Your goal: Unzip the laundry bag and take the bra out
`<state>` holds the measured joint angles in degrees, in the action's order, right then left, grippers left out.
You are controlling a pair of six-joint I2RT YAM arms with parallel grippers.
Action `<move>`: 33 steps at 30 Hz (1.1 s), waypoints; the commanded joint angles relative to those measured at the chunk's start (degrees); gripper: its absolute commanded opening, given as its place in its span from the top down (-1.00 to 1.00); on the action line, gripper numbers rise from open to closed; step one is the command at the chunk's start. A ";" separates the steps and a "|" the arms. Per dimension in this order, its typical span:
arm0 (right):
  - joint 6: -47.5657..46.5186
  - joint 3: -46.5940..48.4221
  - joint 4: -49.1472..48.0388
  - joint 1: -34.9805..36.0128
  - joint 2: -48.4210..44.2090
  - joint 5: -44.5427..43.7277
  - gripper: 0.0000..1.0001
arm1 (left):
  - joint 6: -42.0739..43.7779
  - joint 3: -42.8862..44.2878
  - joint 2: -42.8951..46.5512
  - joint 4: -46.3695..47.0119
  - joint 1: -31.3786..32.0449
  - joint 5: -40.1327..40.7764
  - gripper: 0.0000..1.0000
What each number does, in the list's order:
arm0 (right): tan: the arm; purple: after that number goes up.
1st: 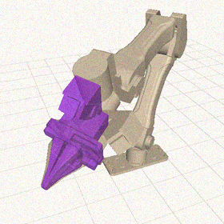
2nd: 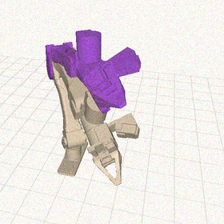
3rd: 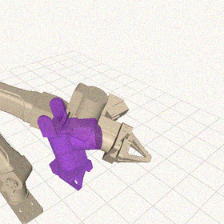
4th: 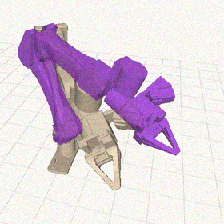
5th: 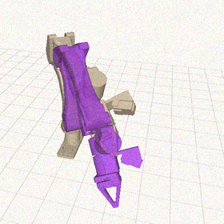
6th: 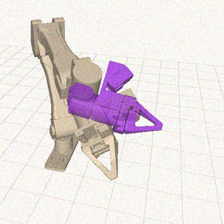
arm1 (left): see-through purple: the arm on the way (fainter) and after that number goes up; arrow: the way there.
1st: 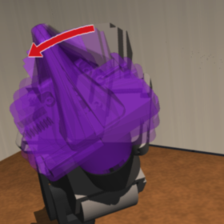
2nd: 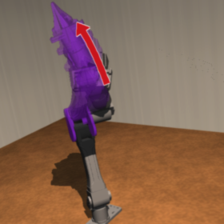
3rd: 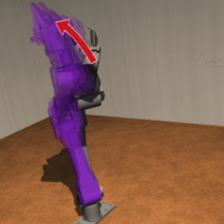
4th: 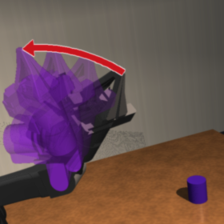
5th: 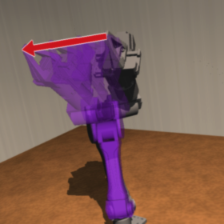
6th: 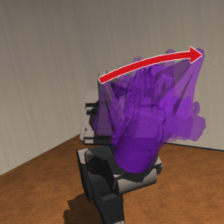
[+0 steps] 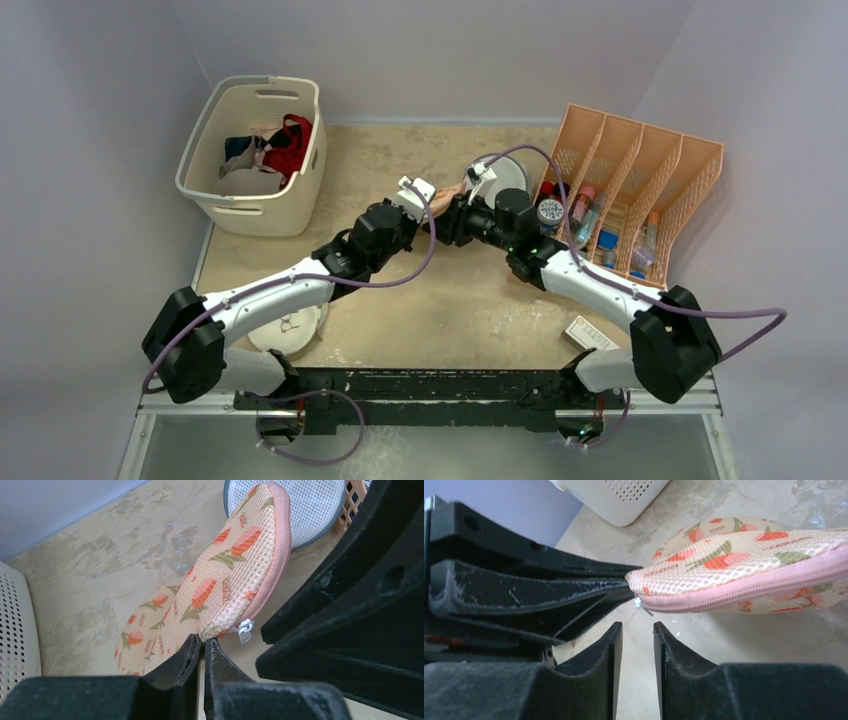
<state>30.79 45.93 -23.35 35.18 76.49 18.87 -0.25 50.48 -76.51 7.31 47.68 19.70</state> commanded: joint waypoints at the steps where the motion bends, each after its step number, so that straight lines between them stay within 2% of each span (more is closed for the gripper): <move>1: 6.08 -0.29 -9.04 -0.12 1.04 -3.44 0.38 | -1.87 3.05 -0.13 1.65 -0.30 -0.61 1.00; 11: 9.05 1.62 -7.85 -0.11 4.74 -7.09 0.37 | -1.97 3.24 -0.31 1.31 -0.24 -1.54 1.00; 16: 10.60 1.06 -10.09 -0.11 5.42 -5.55 0.40 | -2.04 3.33 -0.60 1.26 -0.22 -2.29 1.00; 22: 13.12 0.65 -10.56 -0.16 5.05 -2.75 0.59 | -1.94 3.52 -1.14 1.04 -0.22 -2.18 1.00; 27: 16.86 -0.92 -12.53 -0.27 3.34 -1.73 0.83 | -1.70 3.59 -1.43 0.89 -0.22 -0.54 1.00; 33: 21.29 -3.85 -15.26 -2.91 0.77 0.34 1.00 | -1.41 3.66 -1.85 0.71 -0.23 0.60 1.00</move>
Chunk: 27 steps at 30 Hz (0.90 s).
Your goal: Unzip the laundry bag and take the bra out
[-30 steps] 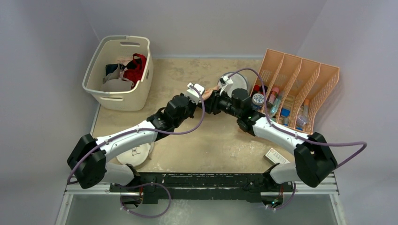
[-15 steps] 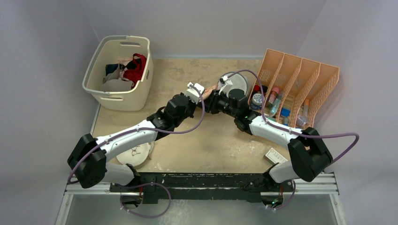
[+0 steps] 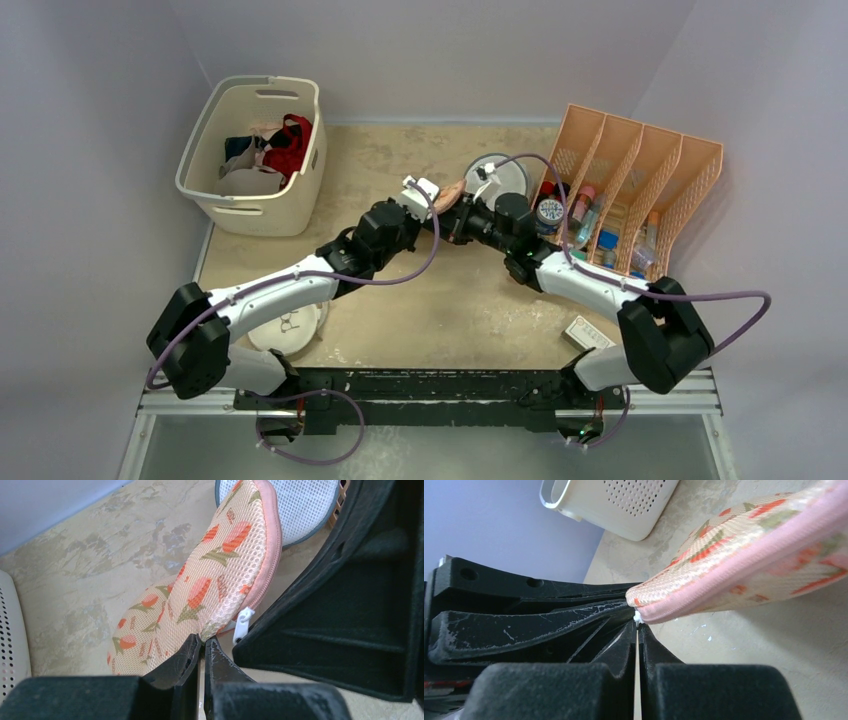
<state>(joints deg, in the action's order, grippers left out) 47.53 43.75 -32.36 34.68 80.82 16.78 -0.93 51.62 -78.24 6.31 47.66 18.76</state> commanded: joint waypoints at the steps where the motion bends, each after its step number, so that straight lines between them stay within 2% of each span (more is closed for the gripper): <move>1: 5.91 -2.63 -8.79 -3.86 -3.70 4.03 1.00 | -0.67 2.51 -0.17 1.69 -0.22 1.58 1.00; 8: 17.93 -11.10 -29.01 -10.37 -3.39 15.07 1.00 | -0.22 2.33 -0.34 1.78 -0.20 2.60 1.00; 15: 17.07 -13.38 -27.08 -15.77 -5.51 16.81 1.00 | 1.37 1.81 0.11 1.94 -0.20 4.87 1.00; 18: 10.08 -10.78 -20.68 -17.13 -5.42 18.75 1.00 | 1.60 1.64 0.36 2.13 -0.20 4.07 1.00; 21: -2.66 -5.33 -5.07 -17.11 -6.42 17.21 0.87 | 1.59 1.56 0.54 2.10 -0.20 2.41 1.00; 22: -7.15 -3.68 -0.37 -17.12 -7.21 15.05 0.79 | 1.55 1.58 0.43 2.10 -0.20 2.38 1.00; 23: -10.93 -2.38 4.18 -17.07 -8.17 12.44 0.63 | 1.61 1.71 0.36 2.05 -0.20 2.41 1.00; 25: -17.89 -1.38 8.13 -17.01 -10.22 10.30 0.30 | 1.50 1.91 0.37 1.98 -0.20 2.50 1.00; 27: -23.96 -0.86 10.91 -16.76 -12.01 8.62 0.12 | 1.36 2.08 0.40 1.78 -0.20 2.43 1.00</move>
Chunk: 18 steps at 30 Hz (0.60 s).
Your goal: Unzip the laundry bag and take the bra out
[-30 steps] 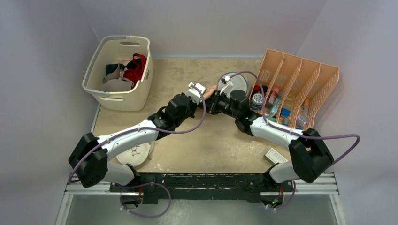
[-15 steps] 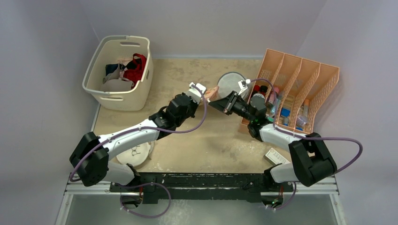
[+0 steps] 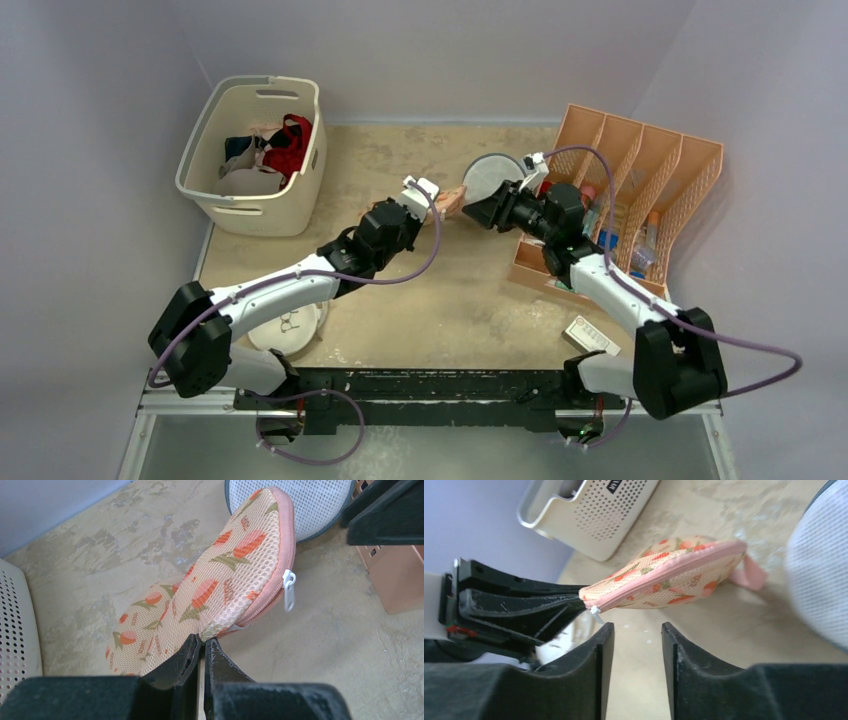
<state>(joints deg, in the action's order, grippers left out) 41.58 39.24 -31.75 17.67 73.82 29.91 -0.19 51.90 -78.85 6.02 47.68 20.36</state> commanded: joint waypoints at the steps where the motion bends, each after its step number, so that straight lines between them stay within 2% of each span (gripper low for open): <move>1: -20.73 3.72 10.84 0.45 -5.77 -5.13 0.09 | 0.48 1.77 1.10 2.08 -0.22 0.82 1.00; 4: -26.01 2.36 7.86 2.43 -7.87 -8.79 0.03 | 0.24 1.79 1.41 2.15 -0.22 0.74 1.00; 8: -36.57 -3.53 -5.85 9.35 -8.78 -17.44 0.00 | 0.06 1.66 1.94 2.16 -0.22 0.84 1.00; 14: -69.47 -13.51 -25.76 19.21 -8.19 -15.58 -0.01 | 0.01 1.61 2.49 2.32 -0.22 1.65 1.00; 16: -82.66 -18.77 -34.96 20.23 -8.00 -11.98 -0.15 | -0.06 1.49 2.83 2.41 -0.22 1.99 1.00; 18: -88.57 -21.60 -42.63 20.28 -6.06 -10.43 -0.26 | -0.09 1.39 3.16 2.57 -0.22 2.05 1.00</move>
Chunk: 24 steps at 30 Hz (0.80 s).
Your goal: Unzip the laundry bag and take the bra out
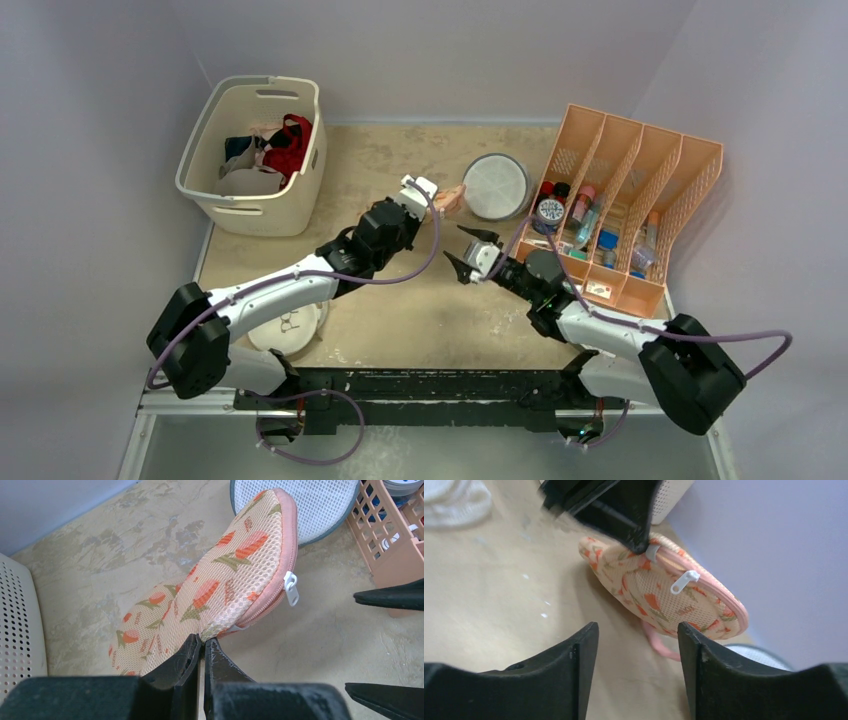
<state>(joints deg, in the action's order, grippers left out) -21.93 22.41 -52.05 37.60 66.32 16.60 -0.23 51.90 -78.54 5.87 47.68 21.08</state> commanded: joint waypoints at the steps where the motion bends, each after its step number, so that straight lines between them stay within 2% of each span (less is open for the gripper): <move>1: -26.39 -4.43 -23.62 0.31 2.52 1.83 -0.26 | -0.16 1.30 2.90 2.74 -0.22 1.34 1.00; 3: -28.38 -3.06 -23.42 0.29 4.16 0.38 -0.25 | -0.29 1.44 3.03 2.83 -0.23 1.19 1.00; 10: -33.71 -0.37 -32.24 0.30 11.36 -1.80 -0.25 | -1.08 1.48 2.91 3.01 -0.26 -0.09 1.00; 18: -38.43 4.88 -29.84 0.33 16.79 -4.83 -0.22 | -1.22 1.75 2.84 2.71 -0.23 -0.99 1.00; 24: -39.72 5.52 -27.78 0.36 17.14 -2.75 -0.18 | -1.26 1.71 2.65 2.70 -0.22 -0.95 1.00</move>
<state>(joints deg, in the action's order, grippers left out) -59.33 26.26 -77.43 37.87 84.01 13.91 -0.45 51.90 -77.87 5.89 47.64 20.82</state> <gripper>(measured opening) 0.593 0.025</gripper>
